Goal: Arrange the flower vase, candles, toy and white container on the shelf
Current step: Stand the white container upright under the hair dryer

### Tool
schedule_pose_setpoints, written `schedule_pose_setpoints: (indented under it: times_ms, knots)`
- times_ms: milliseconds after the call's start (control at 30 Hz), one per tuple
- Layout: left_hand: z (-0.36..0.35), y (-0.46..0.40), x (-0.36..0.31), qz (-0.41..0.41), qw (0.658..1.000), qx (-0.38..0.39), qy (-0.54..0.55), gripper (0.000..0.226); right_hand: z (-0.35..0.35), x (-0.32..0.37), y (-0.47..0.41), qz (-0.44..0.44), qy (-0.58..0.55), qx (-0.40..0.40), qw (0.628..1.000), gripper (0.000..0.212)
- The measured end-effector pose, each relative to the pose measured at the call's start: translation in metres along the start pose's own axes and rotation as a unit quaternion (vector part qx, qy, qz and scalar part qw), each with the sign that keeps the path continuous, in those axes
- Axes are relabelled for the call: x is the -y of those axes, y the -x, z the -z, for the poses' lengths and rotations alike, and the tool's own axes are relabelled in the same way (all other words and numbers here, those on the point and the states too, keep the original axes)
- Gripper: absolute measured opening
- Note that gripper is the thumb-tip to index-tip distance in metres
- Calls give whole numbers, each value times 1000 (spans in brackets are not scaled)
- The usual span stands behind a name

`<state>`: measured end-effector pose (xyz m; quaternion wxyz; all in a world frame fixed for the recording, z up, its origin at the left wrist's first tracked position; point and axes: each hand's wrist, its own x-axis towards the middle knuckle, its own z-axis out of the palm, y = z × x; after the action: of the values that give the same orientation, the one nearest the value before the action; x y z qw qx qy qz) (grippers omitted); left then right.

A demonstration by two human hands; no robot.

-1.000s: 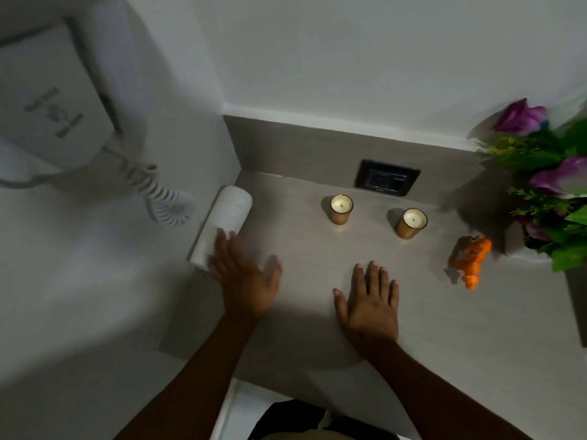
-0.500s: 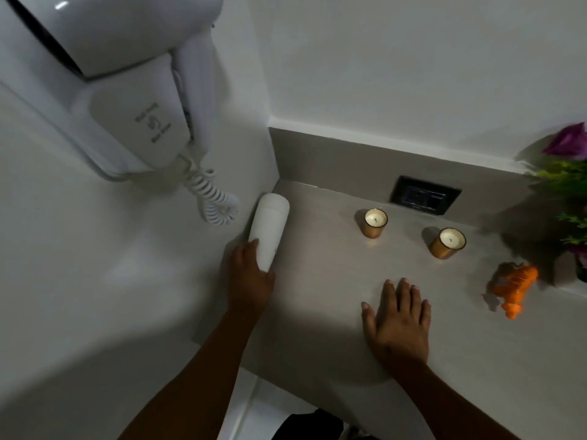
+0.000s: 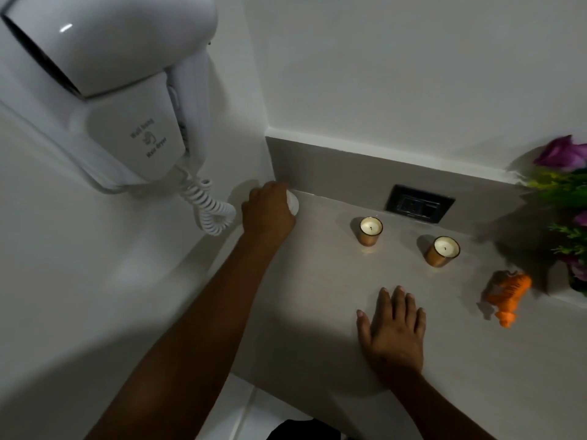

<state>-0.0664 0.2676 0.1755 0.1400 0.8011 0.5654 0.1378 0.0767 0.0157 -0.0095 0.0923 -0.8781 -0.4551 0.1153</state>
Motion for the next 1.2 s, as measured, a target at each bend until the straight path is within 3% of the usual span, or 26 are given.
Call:
schedule_pose_setpoints:
  times_ms: [67, 167, 367, 667, 1067, 1200]
  knots:
    - [4, -29, -8, 6, 998, 31, -56, 53, 0, 0, -1, 3, -1, -2, 1000, 82]
    - [-5, -58, -14, 4, 991, 56, -120, 79, -1, -1, 0, 4, 4, 4, 1000, 82]
    - [-40, -69, -4, -23, 979, -5, -202, 105, 0, 0, 2, 0, 1, -12, 1000, 79]
    - [-48, -82, 5, -45, 971, -70, -226, 65, -1, -1, -1, -2, 12, -8, 1000, 82]
    - [-41, -87, 18, -87, 966, -39, -239, 83, -3, -1, -1, 5, 8, -8, 1000, 82]
    - [-42, -87, 16, -87, 965, -49, -244, 78, -6, -1, -2, 4, 6, -11, 1000, 82]
